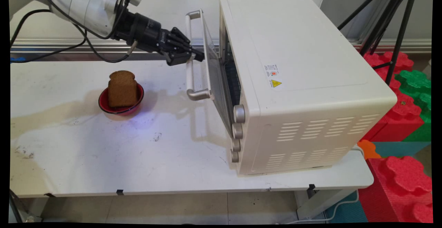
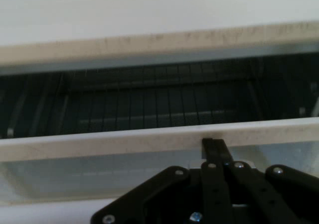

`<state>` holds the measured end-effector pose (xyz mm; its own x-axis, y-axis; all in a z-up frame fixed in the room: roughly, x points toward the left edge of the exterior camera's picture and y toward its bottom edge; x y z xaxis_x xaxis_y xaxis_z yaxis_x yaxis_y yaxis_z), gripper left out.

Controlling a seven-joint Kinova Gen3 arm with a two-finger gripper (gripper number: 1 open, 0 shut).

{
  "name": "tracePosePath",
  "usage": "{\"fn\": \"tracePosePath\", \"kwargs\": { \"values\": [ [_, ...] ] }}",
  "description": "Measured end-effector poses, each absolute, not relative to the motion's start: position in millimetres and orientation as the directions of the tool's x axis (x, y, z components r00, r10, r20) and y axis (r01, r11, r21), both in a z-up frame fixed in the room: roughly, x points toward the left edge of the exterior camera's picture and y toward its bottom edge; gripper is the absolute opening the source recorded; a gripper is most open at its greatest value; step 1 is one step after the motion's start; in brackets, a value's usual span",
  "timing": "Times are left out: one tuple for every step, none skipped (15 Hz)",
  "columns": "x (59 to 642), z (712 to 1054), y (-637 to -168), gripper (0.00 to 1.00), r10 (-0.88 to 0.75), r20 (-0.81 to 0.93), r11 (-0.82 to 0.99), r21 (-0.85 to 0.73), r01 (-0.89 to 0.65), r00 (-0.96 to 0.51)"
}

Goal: Open the oven

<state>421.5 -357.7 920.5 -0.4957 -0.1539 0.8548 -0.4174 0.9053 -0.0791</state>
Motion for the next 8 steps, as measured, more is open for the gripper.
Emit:
{"fn": "tracePosePath", "kwargs": {
  "values": [
    [424.9, 919.0, -356.0, 0.00, -0.158, 0.851, 0.905, -0.078, -0.418, -0.501],
    [428.5, 917.2, -354.5, 0.00, -0.162, 0.847, 0.905, -0.077, -0.419, -0.506],
    [431.7, 915.3, -353.3, 0.00, -0.167, 0.843, 0.904, -0.076, -0.420, -0.511],
    [434.1, 914.1, -352.2, 0.00, -0.169, 0.840, 0.904, -0.076, -0.421, -0.515],
    [437.7, 912.0, -351.0, 0.00, -0.174, 0.836, 0.904, -0.075, -0.422, -0.521],
    [440.4, 910.6, -349.6, 0.00, -0.178, 0.833, 0.903, -0.074, -0.423, -0.524],
    [443.9, 908.4, -348.3, 0.00, -0.182, 0.828, 0.903, -0.072, -0.424, -0.530],
    [448.2, 906.1, -346.5, 0.00, -0.188, 0.823, 0.902, -0.071, -0.425, -0.536]
  ]
}}
